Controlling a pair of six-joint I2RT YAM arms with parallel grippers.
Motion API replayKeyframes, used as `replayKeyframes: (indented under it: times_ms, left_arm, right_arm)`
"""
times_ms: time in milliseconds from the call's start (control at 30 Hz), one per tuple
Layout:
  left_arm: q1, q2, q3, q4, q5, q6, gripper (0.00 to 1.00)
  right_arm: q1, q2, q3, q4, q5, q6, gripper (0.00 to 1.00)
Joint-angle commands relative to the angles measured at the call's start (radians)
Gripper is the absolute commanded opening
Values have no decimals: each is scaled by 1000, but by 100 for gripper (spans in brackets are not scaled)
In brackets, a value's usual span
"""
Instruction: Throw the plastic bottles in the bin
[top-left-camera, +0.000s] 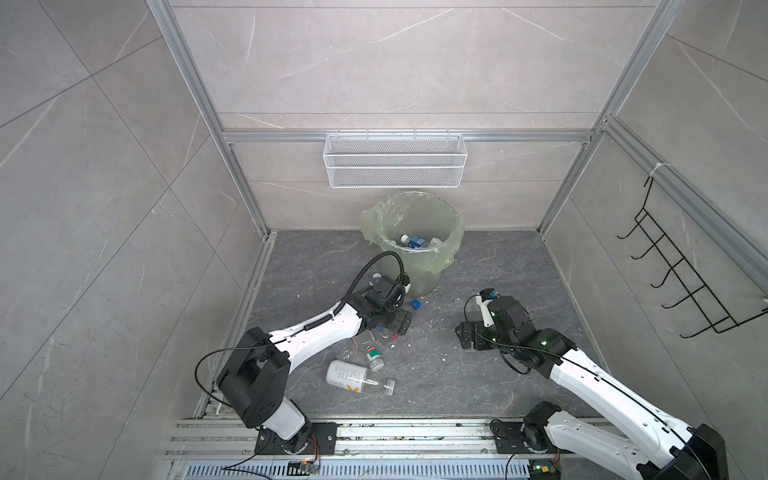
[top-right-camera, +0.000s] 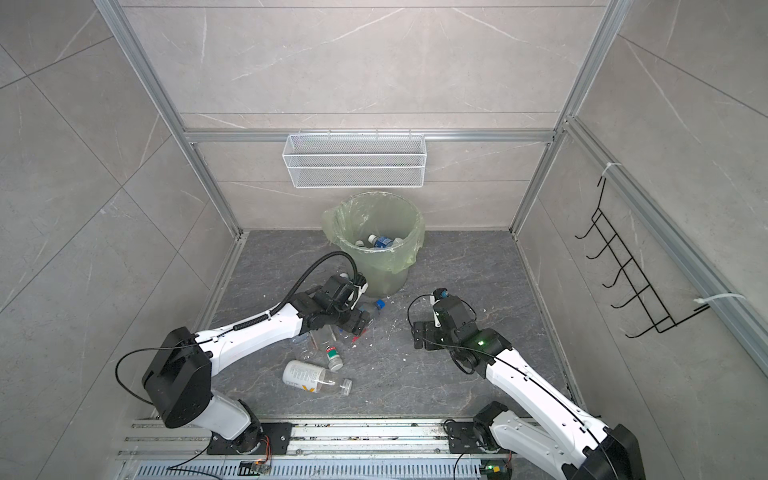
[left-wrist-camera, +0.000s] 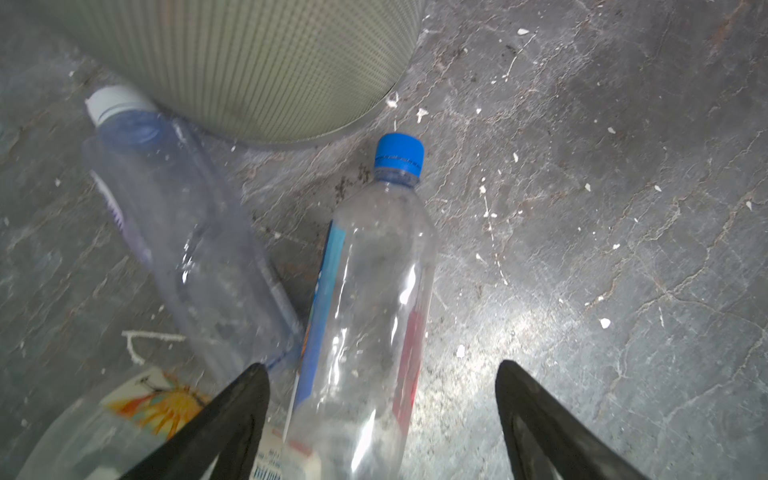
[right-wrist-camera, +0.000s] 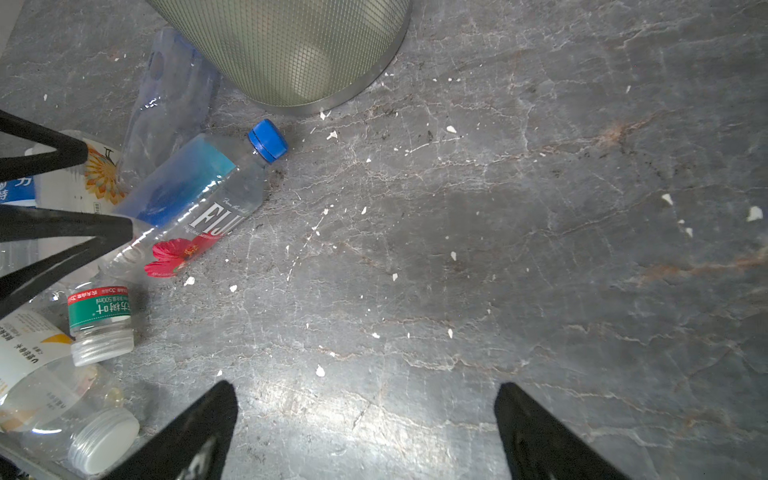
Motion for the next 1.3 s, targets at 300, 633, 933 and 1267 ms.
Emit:
replayKeyframes:
  times_ms: [300,633,933,1267]
  left_arm:
    - [10,112,66,-3,50,94,88]
    - [15,163,45,18,52,103,87]
    - [15,189,40,25,59,104,81]
    - [14,212,39,18,52,103,75]
  right_arm:
    - [4,-34,-18,-44,28,3,99]
    - [5,-22,-10,-42,30,-5,99]
    - [5,-11,-6,-37,29,-9,99]
    - [4,-5,-8,-33,27,-10,99]
